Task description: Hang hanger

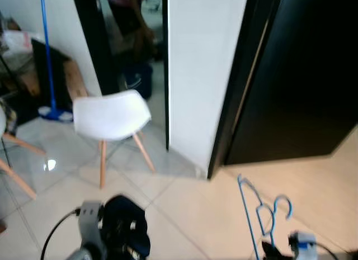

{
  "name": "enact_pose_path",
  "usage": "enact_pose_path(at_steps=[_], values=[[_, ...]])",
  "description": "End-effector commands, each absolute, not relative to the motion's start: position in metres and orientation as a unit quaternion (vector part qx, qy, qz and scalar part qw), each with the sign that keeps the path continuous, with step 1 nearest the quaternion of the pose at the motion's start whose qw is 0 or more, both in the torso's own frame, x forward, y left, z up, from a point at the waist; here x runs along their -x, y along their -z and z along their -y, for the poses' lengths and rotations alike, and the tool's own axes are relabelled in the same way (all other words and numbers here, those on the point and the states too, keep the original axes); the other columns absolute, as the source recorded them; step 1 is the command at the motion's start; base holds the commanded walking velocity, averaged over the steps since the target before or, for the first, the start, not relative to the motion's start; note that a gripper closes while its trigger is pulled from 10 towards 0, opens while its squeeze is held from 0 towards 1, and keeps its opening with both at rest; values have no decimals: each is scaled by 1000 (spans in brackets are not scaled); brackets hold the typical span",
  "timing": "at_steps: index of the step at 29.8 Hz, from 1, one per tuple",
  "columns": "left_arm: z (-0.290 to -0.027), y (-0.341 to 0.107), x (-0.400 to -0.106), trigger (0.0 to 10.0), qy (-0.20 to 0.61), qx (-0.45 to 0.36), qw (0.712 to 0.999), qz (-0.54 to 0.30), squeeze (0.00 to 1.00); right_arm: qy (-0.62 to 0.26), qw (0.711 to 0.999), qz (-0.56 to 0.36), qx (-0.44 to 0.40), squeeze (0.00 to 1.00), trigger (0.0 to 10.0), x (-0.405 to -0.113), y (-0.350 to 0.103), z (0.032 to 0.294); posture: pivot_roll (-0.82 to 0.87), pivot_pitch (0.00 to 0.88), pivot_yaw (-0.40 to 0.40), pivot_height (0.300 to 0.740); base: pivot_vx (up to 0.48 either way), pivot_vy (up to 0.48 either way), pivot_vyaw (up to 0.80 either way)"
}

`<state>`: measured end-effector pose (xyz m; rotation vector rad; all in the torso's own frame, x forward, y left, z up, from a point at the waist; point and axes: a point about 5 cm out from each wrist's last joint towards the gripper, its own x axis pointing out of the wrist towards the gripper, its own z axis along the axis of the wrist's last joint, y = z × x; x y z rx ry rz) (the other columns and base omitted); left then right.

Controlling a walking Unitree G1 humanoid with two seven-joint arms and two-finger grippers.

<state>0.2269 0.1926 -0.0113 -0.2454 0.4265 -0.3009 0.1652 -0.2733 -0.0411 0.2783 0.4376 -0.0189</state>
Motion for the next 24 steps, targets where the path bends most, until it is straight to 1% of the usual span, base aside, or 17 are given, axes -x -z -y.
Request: enact_pose_path(at_steps=[1,24], values=[[-198,14,-222,10000,144,116,958,-218,0,7,966,-216,-143,0,10000,-165,42,270,9,52,-37,740,0,0,688],[-197,15,-222,10000,146,115,958,-218,0,2,966,-217,-143,0,10000,-165,42,270,8,55,-32,740,0,0,690]])
